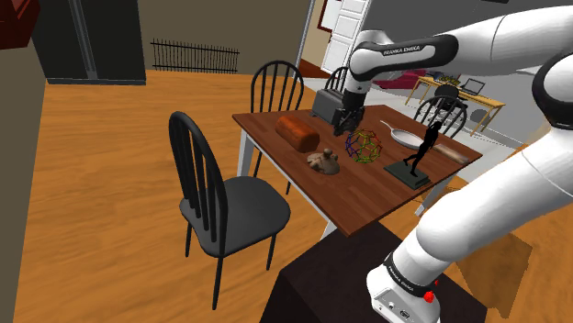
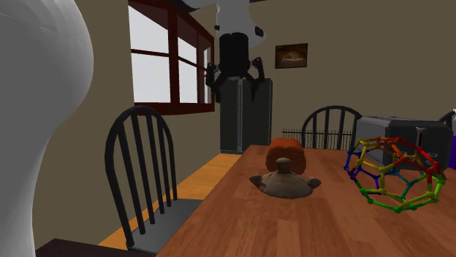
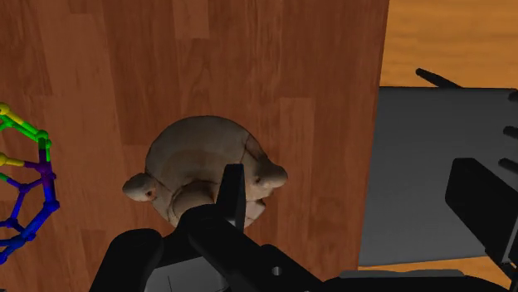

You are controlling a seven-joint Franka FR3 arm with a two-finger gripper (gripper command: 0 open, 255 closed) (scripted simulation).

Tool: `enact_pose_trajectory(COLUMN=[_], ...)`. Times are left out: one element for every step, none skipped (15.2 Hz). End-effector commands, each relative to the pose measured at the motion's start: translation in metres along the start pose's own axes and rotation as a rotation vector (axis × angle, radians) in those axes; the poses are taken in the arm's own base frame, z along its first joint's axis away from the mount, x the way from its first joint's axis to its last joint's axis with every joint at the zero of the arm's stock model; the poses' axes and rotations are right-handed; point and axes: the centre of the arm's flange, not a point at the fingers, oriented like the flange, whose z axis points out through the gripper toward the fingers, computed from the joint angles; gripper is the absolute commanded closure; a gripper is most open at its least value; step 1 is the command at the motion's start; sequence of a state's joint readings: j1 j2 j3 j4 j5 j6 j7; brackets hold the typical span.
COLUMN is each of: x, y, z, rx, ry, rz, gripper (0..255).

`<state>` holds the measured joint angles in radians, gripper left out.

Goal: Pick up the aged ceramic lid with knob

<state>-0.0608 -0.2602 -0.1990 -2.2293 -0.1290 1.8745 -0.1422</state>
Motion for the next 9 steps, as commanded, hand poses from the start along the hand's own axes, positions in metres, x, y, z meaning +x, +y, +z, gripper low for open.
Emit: enact_pose_trajectory(x=[0.019, 0.028, 0.037, 0.046, 0.055, 0.064, 0.073, 0.082, 0.09], y=[0.015, 0.022, 0.029, 0.036, 0.044, 0.051, 0.058, 0.065, 0.073], z=[0.015, 0.023, 0.031, 0.039, 0.047, 0.055, 0.064, 0.072, 0.08], rx=[0.004, 0.007, 0.01, 0.012, 0.015, 0.018, 0.02, 0.023, 0.026], ry=[-0.012, -0.019, -0.025, -0.031, -0.037, -0.043, -0.049, -0.055, -0.061], rz=[0.007, 0.011, 0.015, 0.018, 0.022, 0.026, 0.029, 0.033, 0.037], gripper=[0, 0, 0, 0, 0, 0, 0, 0, 0])
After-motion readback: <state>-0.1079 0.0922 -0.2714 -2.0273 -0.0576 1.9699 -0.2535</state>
